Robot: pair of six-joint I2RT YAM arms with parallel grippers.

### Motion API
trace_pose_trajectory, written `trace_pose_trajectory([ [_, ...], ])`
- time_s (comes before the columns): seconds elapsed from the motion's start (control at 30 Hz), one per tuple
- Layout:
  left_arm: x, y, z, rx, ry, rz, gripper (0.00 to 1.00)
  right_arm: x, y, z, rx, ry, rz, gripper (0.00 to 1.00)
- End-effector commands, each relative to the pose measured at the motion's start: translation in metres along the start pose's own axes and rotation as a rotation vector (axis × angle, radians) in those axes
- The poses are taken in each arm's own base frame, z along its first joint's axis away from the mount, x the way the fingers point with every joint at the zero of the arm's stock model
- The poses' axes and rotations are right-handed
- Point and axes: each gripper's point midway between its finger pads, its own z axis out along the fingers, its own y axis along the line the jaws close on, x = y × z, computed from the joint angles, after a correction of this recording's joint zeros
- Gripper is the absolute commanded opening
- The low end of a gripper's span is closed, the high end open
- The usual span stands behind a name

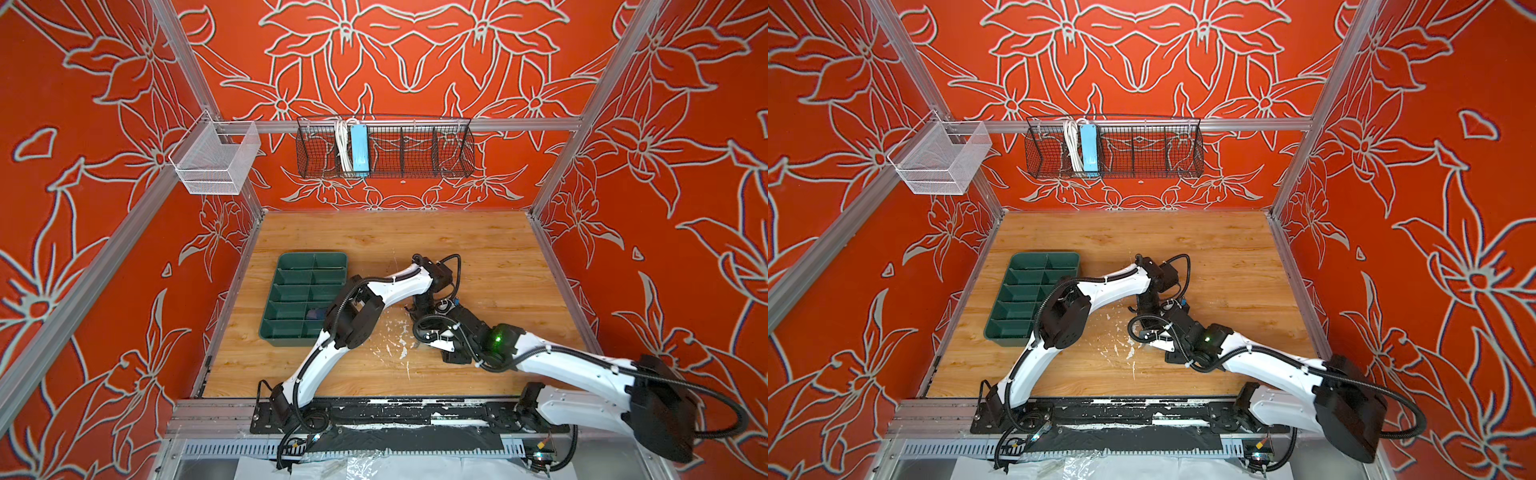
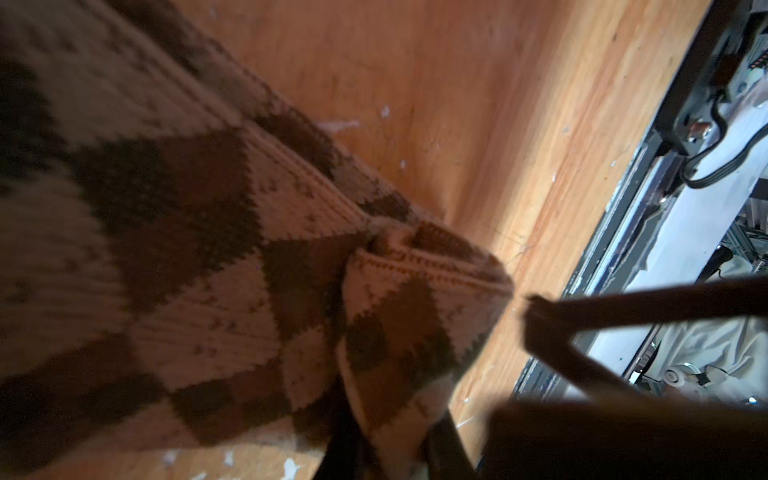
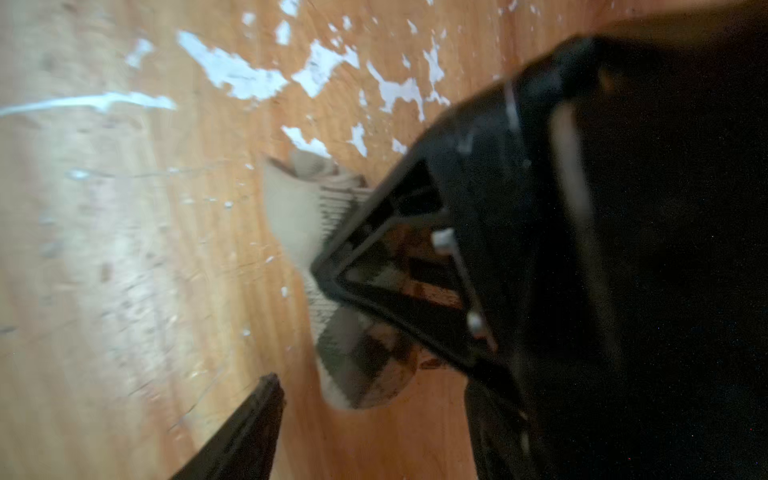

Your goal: Roll the socks

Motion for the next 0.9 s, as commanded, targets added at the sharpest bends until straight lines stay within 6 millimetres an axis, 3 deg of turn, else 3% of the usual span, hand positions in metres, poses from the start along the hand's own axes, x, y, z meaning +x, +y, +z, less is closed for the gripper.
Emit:
trace_pose_trajectory([
  [0.0, 0.013, 0.026, 0.021, -0.059, 0.072, -0.041, 0.10, -0.014, -0.020, 0.012, 0.094, -0.018, 0.063, 0.68],
  [0.3, -0.001, 0.020, 0.001, -0.104, -0.054, -0.016, 0.14, -0.012, 0.002, 0.031, -0.044, 0.049, 0.053, 0.38],
  [0.5, -0.007, 0.007, -0.018, -0.100, -0.141, -0.019, 0.16, -0.014, 0.008, 0.034, -0.084, 0.050, 0.040, 0.10],
  [0.63, -0.005, 0.002, -0.037, -0.153, -0.229, -0.047, 0.25, -0.015, 0.013, 0.033, -0.114, 0.043, 0.019, 0.00],
  [0.87, 0.019, -0.018, -0.081, -0.182, -0.395, -0.102, 0.46, -0.012, 0.029, 0.025, -0.284, 0.037, 0.044, 0.00],
])
